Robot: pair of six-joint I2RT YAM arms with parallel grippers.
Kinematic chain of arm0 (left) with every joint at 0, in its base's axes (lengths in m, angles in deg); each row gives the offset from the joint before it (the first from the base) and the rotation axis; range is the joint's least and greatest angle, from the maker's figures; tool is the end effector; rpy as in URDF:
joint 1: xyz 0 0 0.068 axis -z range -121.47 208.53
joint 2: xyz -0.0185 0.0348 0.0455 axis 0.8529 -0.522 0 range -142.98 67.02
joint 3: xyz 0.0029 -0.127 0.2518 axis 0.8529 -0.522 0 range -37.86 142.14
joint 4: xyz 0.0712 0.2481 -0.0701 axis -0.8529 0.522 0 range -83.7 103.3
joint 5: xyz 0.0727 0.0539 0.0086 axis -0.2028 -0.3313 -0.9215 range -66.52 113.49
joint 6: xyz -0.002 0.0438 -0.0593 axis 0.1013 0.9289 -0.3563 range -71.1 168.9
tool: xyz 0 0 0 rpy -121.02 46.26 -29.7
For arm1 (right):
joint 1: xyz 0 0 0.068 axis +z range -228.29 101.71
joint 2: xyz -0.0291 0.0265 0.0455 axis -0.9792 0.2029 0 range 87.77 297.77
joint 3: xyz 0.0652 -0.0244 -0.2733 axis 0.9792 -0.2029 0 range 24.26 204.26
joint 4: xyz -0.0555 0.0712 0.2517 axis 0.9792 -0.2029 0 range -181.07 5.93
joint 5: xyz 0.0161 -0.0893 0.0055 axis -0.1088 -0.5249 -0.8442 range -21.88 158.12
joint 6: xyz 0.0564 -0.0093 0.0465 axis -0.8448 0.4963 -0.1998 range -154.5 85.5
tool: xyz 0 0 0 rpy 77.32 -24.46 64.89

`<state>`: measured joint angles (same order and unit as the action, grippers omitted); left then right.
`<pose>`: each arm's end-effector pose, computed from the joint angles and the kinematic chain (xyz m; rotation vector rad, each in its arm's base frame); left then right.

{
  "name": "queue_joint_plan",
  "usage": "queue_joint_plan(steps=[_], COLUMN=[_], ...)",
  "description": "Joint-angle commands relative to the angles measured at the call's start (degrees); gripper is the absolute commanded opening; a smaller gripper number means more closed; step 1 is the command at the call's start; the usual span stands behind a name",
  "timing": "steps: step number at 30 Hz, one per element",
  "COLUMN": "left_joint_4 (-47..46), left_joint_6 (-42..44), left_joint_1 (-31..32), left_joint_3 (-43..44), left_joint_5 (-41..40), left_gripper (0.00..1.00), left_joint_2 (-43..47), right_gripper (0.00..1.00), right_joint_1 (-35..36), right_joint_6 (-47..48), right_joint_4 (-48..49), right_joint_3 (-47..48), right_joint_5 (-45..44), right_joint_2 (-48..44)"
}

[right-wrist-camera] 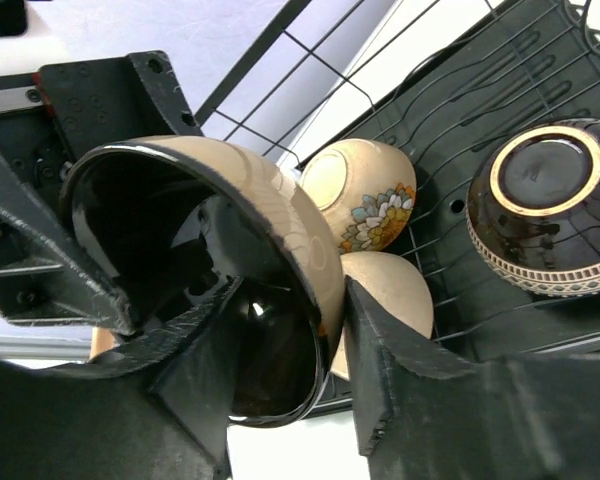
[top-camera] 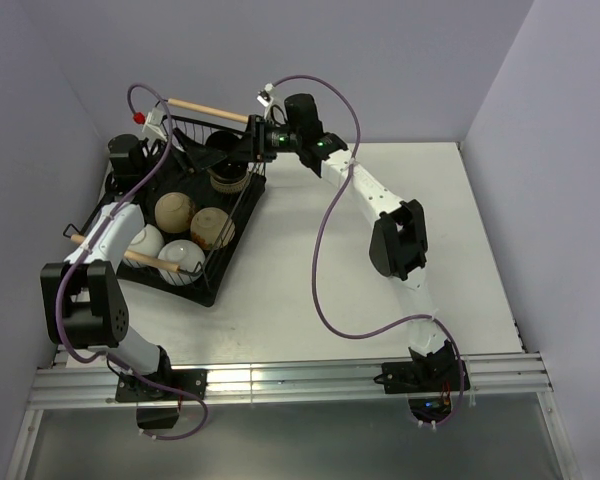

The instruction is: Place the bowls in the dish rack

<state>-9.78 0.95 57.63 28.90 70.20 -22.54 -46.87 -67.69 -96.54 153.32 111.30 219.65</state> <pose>0.3890 -0.0386 0.3313 -0.1088 1.8213 -1.2787 0.4656 0.3338 0.3333 -0.5566 1.9511 1.4419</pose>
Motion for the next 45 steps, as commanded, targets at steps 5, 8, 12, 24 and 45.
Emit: queue_joint_plan(steps=[5, 8, 12, 24, 45], left_joint_4=[-2.9, -2.3, 0.1, 15.9, 28.6], left_joint_6=[-1.7, -1.5, -0.6, 12.0, 24.0], left_joint_1=[-1.7, -2.5, -4.0, -6.3, -3.1], left_joint_3=[2.1, 2.5, 3.8, 15.7, 27.1], left_joint_5=[-1.4, -2.2, -4.1, -21.6, -44.3], left_gripper=[0.00, 0.00, 0.00, 0.00, 0.00], left_joint_2=[-0.7, -1.3, -2.6, -9.0, -17.0], right_gripper=[0.66, 0.75, 0.84, 0.88, 0.88], right_joint_1=[0.7, 0.7, 0.2, -1.3, -2.9], right_joint_6=[-0.5, -0.3, -0.3, 0.2, 0.7], right_joint_4=[4.2, 3.7, 3.3, 2.9, 3.3], right_joint_3=[2.5, 2.5, 2.5, 0.0, -3.4], right_joint_5=[1.6, 1.2, 0.9, 0.9, 2.8], right_joint_2=[0.0, 0.0, -0.1, -1.8, -2.8])
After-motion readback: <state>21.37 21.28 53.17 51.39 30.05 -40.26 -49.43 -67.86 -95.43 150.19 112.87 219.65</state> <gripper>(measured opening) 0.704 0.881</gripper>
